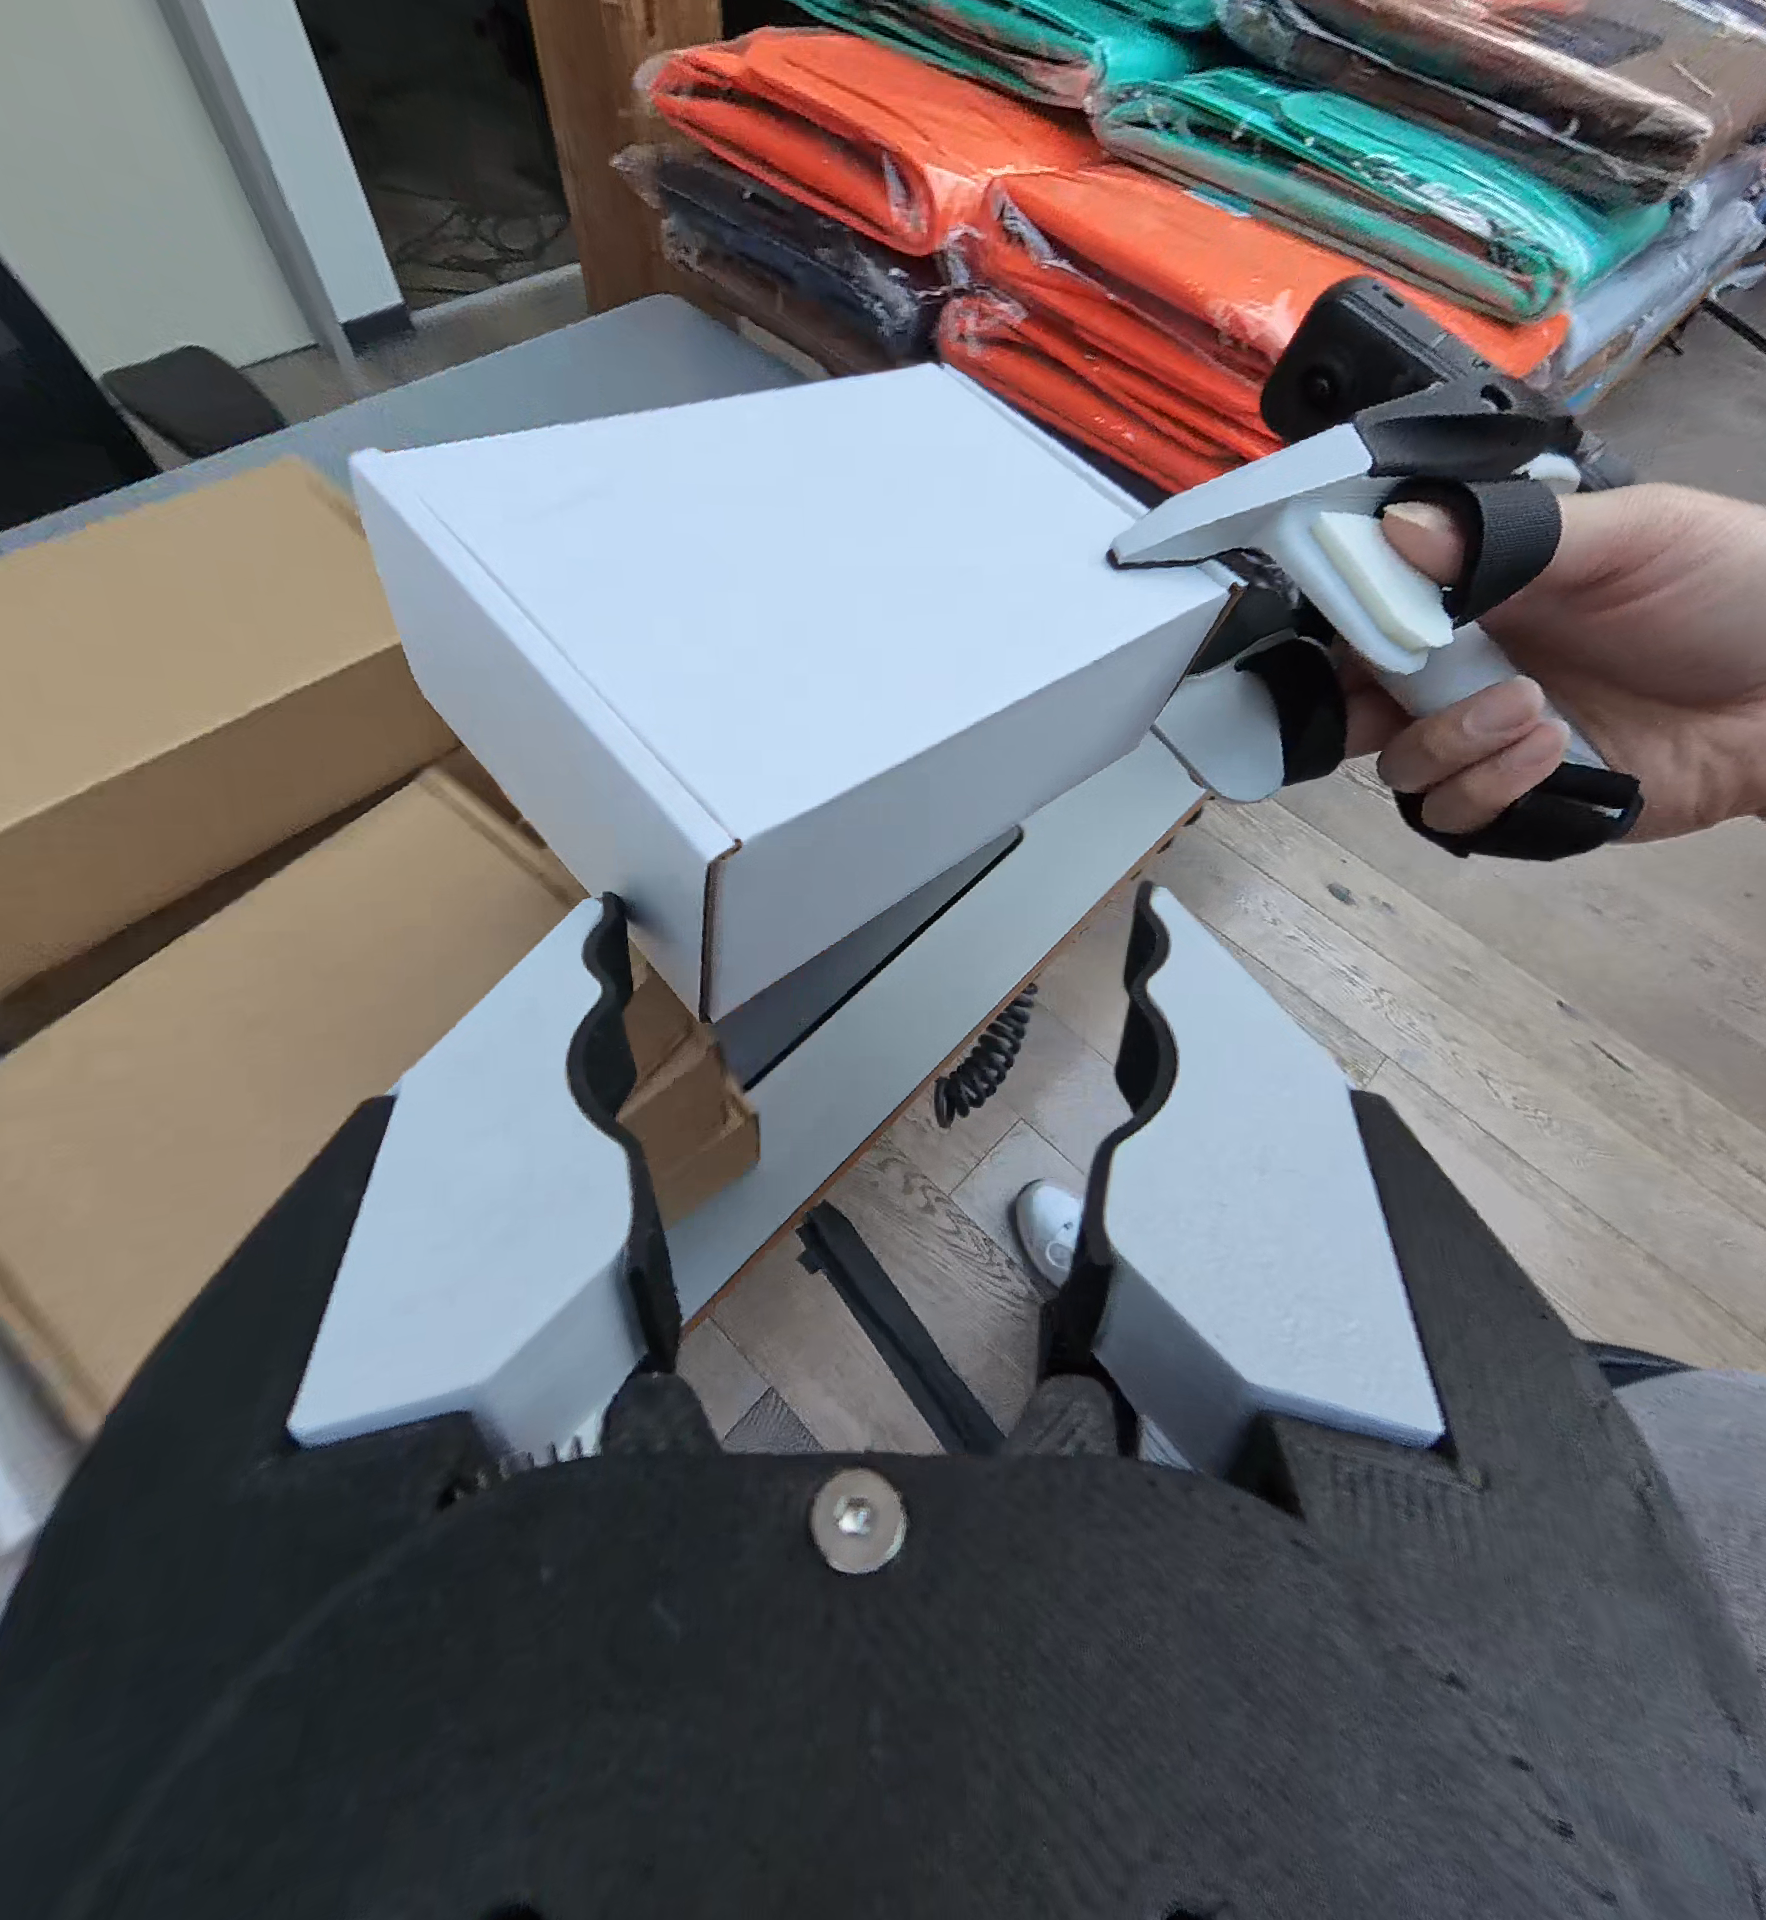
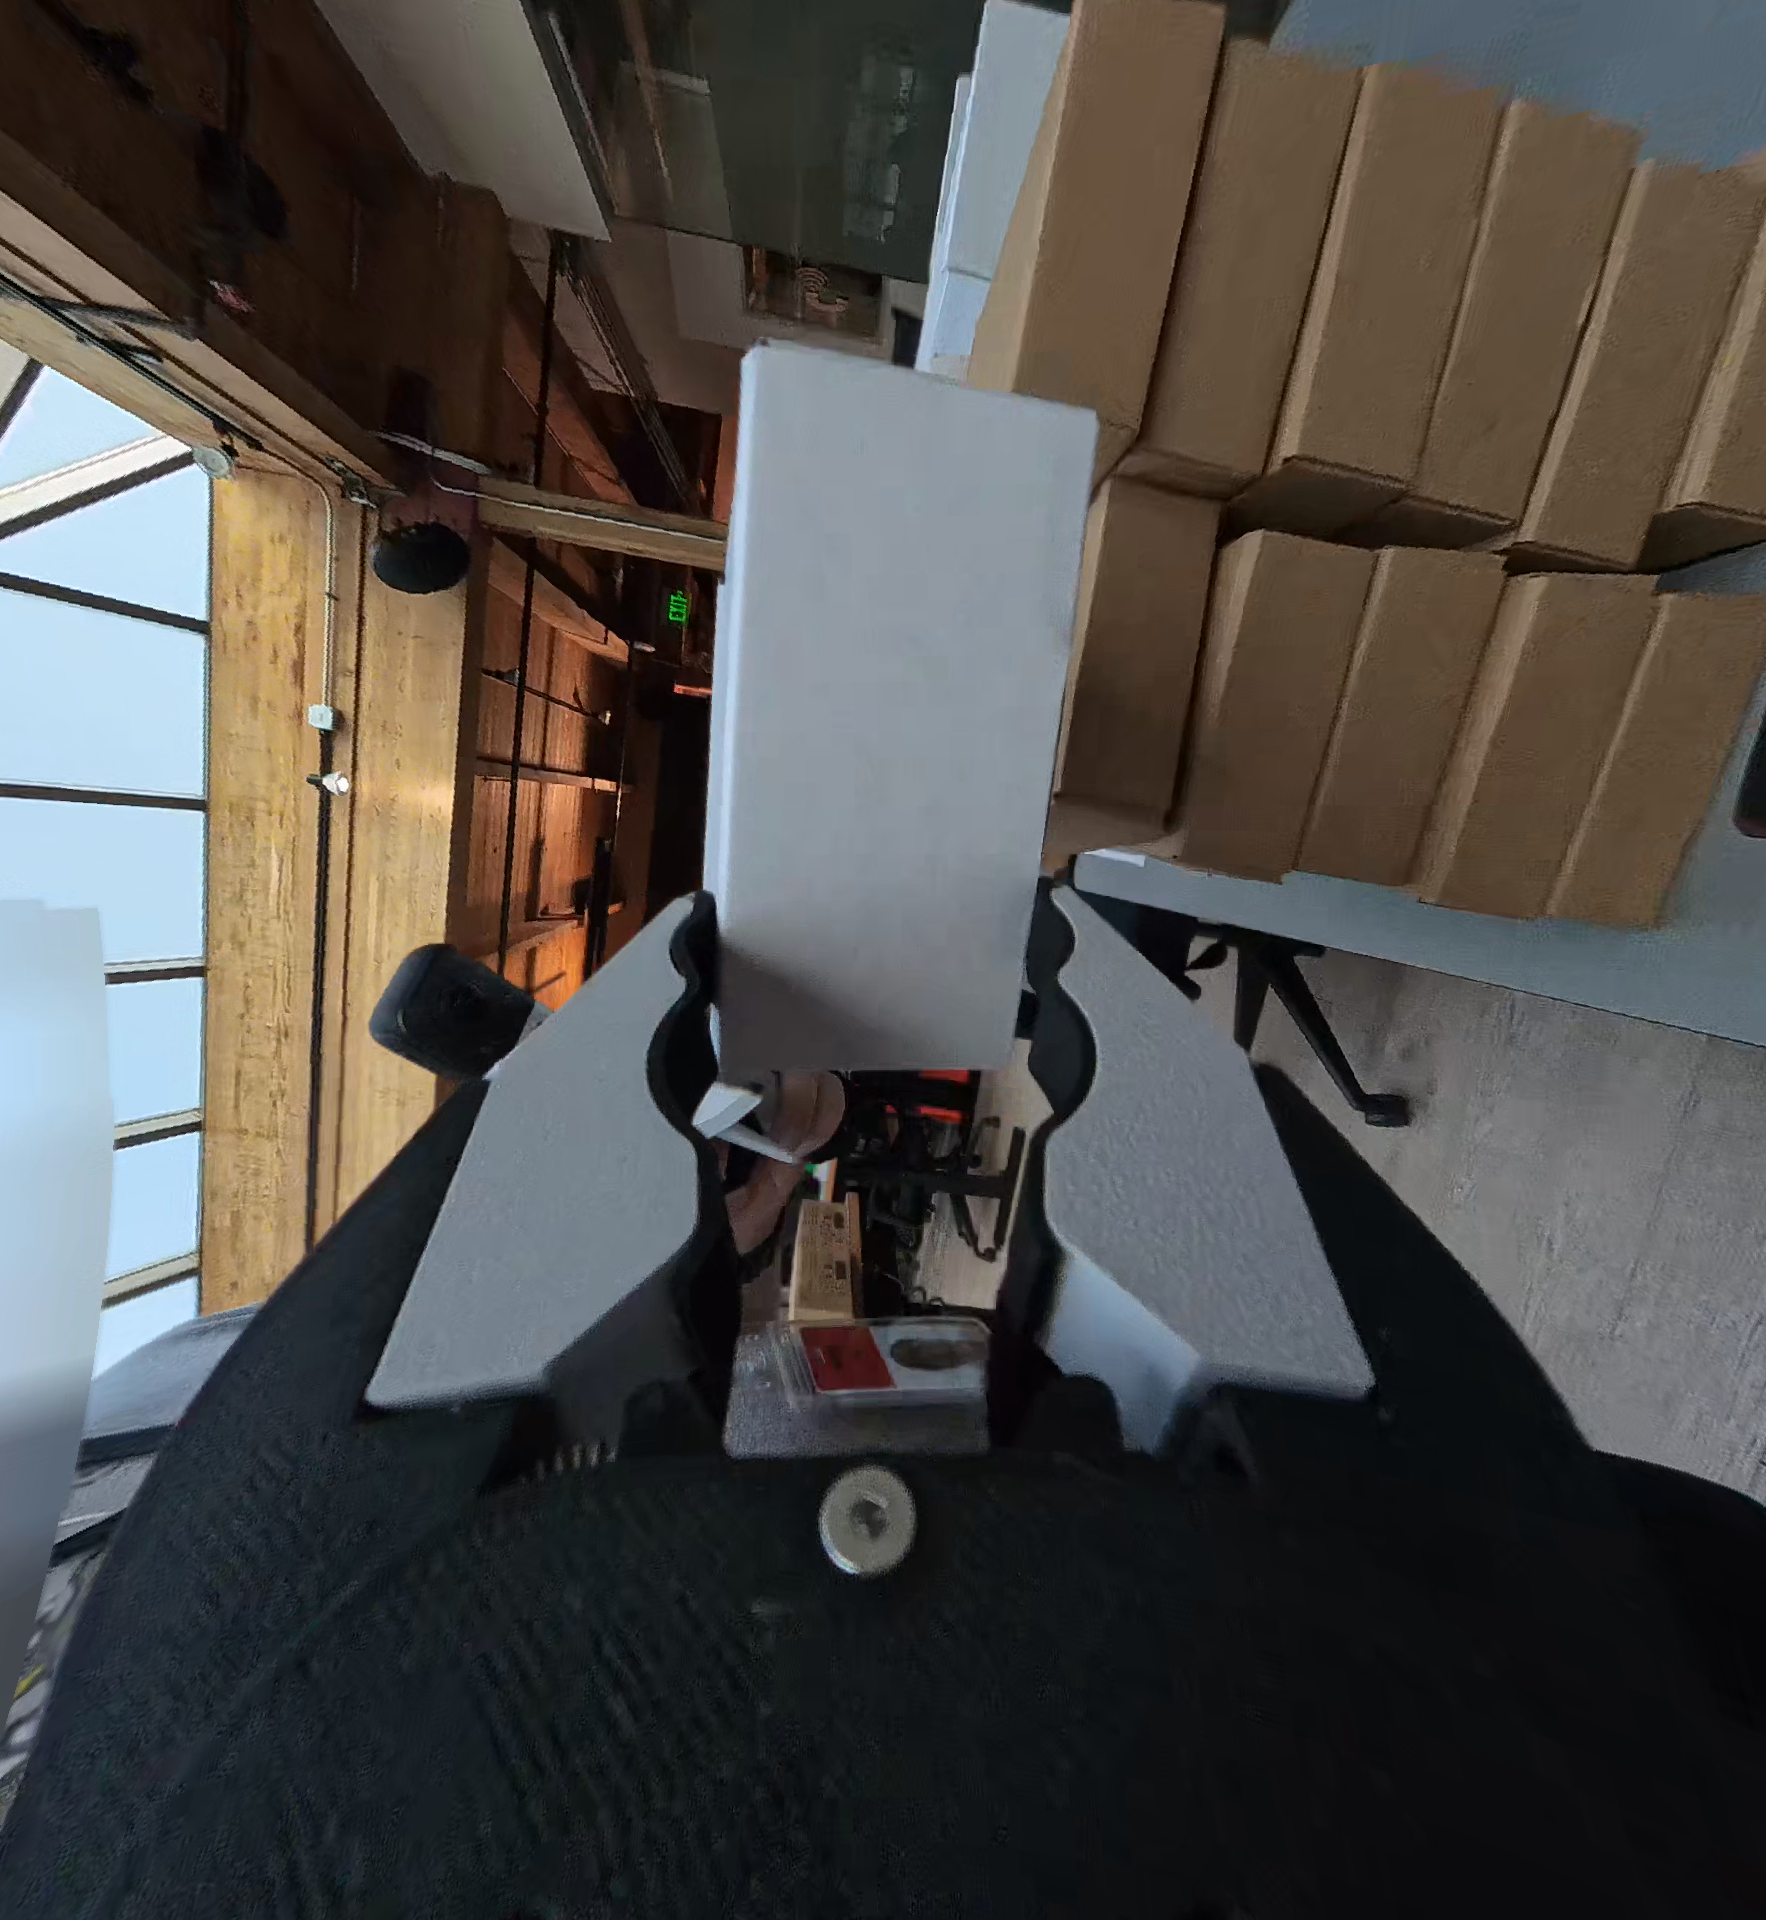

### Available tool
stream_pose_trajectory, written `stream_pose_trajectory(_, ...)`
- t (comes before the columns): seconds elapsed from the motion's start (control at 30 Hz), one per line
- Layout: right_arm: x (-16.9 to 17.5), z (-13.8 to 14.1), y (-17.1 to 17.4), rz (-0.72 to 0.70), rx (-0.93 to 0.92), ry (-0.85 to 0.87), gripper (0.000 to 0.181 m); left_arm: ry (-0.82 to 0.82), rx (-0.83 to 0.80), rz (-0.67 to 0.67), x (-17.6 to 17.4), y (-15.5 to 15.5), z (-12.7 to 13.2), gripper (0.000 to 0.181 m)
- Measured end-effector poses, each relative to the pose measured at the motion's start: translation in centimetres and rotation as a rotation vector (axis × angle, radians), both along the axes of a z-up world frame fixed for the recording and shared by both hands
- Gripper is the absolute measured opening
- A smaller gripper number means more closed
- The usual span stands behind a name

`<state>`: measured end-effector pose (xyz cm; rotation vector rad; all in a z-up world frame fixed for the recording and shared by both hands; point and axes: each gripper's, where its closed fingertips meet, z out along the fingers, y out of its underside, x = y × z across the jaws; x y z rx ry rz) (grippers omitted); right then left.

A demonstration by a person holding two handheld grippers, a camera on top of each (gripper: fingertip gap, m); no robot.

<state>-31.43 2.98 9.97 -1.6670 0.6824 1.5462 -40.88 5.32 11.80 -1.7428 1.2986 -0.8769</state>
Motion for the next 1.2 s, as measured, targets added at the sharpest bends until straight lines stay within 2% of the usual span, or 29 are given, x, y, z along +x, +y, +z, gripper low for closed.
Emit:
stream_pose_trajectory(0.1, 7.0, -0.5, -2.0, -0.082, 0.004, 0.125, 0.059, 0.009, 0.094, -0.089, 6.9, -1.8, 0.3, 0.093)
stream_pose_trajectory(0.2, 12.9, -2.2, -1.9, -0.135, -0.034, 0.196, 0.059, 0.060, 0.166, -0.060, 12.6, -0.4, -0.7, 0.097)
stream_pose_trajectory(0.3, 16.6, -5.2, 0.2, -0.134, -0.118, 0.155, 0.059, 0.087, 0.104, 0.046, 15.1, 1.7, -1.2, 0.098)
stream_pose_trajectory(0.4, 19.1, -8.9, 3.6, -0.137, -0.215, 0.107, 0.059, 0.063, 0.078, 0.158, 15.1, 3.1, -1.1, 0.094)
stream_pose_trajectory(0.6, 20.4, -16.9, 10.8, -0.012, -0.351, -0.030, 0.059, 0.109, -0.006, 0.330, 12.4, 2.4, -2.4, 0.088)
stream_pose_trajectory(0.73, 19.6, -19.2, 13.6, 0.188, -0.367, -0.116, 0.060, 0.189, 0.030, 0.336, 11.5, 1.9, -3.3, 0.089)
stream_pose_trajectory(0.8, 20.3, -20.4, 14.4, 0.238, -0.394, -0.209, 0.060, 0.208, 0.053, 0.310, 11.8, 1.8, -3.3, 0.090)
stream_pose_trajectory(0.83, 21.1, -21.0, 14.7, 0.234, -0.400, -0.290, 0.060, 0.208, 0.053, 0.295, 12.2, 1.9, -3.3, 0.090)
stream_pose_trajectory(0.87, 22.0, -21.3, 15.1, 0.216, -0.395, -0.365, 0.068, 0.207, 0.049, 0.285, 12.6, 2.1, -3.4, 0.090)
stream_pose_trajectory(0.9, 22.9, -21.4, 15.4, 0.187, -0.392, -0.430, 0.085, 0.202, 0.043, 0.275, 13.1, 2.4, -3.4, 0.090)
stream_pose_trajectory(0.93, 23.4, -21.2, 15.3, 0.164, -0.392, -0.480, 0.092, 0.192, 0.040, 0.254, 13.9, 2.7, -3.2, 0.088)
stream_pose_trajectory(1.0, 23.8, -20.7, 13.8, 0.092, -0.424, -0.557, 0.091, 0.200, 0.066, 0.158, 16.6, 3.7, -2.9, 0.087)
stream_pose_trajectory(1.07, 23.2, -20.1, 11.7, -0.030, -0.447, -0.607, 0.089, 0.282, 0.082, 0.044, 20.1, 5.6, -3.7, 0.088)
stream_pose_trajectory(1.13, 21.8, -19.1, 10.5, -0.159, -0.409, -0.540, 0.082, 0.337, 0.043, -0.025, 23.9, 8.5, -5.2, 0.090)
stream_pose_trajectory(1.2, 20.7, -19.0, 10.2, -0.222, -0.404, -0.444, 0.071, 0.401, -0.075, 0.001, 26.7, 12.1, -8.2, 0.091)
